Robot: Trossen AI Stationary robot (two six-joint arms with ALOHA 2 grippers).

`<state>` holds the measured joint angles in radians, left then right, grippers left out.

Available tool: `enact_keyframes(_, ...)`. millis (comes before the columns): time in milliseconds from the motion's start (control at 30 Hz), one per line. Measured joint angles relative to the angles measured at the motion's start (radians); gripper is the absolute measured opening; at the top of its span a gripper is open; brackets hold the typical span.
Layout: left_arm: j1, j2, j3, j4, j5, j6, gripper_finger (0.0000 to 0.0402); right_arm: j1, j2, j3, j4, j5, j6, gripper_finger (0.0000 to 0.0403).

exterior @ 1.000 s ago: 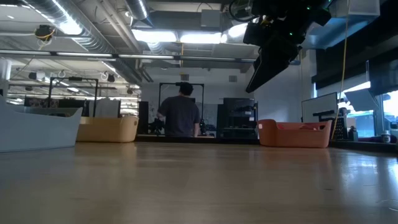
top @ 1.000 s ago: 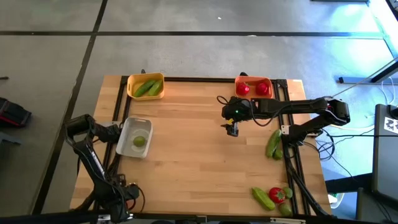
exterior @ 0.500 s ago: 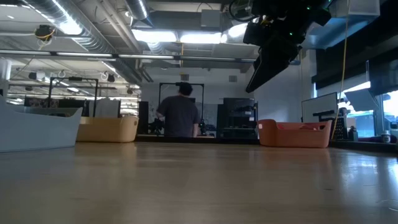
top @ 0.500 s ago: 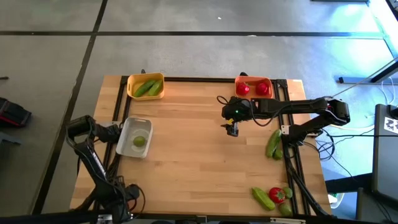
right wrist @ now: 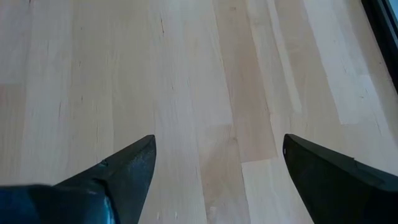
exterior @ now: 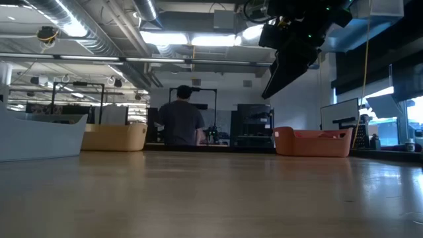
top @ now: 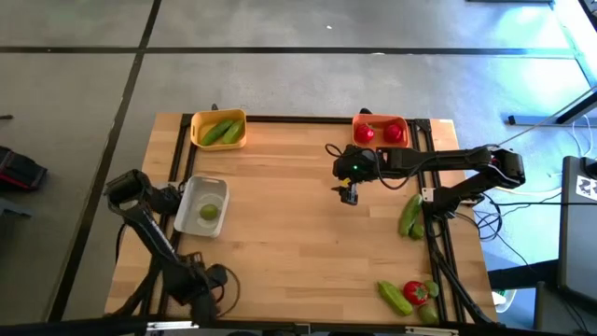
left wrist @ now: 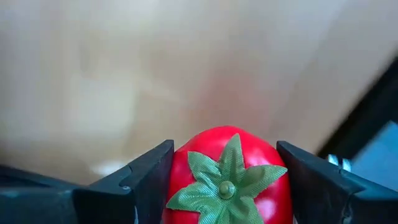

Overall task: Sort produce into baskets
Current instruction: Put the left red tomato into the orange bin

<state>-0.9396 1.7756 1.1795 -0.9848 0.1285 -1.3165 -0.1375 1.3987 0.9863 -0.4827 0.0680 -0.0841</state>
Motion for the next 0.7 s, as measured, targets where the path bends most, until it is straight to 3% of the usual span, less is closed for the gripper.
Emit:
enact_keyframes(367,0.23,-0.105,0.045,-0.054,-0.331,0.238,0.0262,0.001,-0.112,0.0,-0.075,-0.038,0.053,0.0339)
enact_keyframes(700,0.441,-0.22,0.045,0.068,-0.615,0.57,0.0262,0.001,-0.168,0.0,-0.107,-0.074,0.053,0.0339)
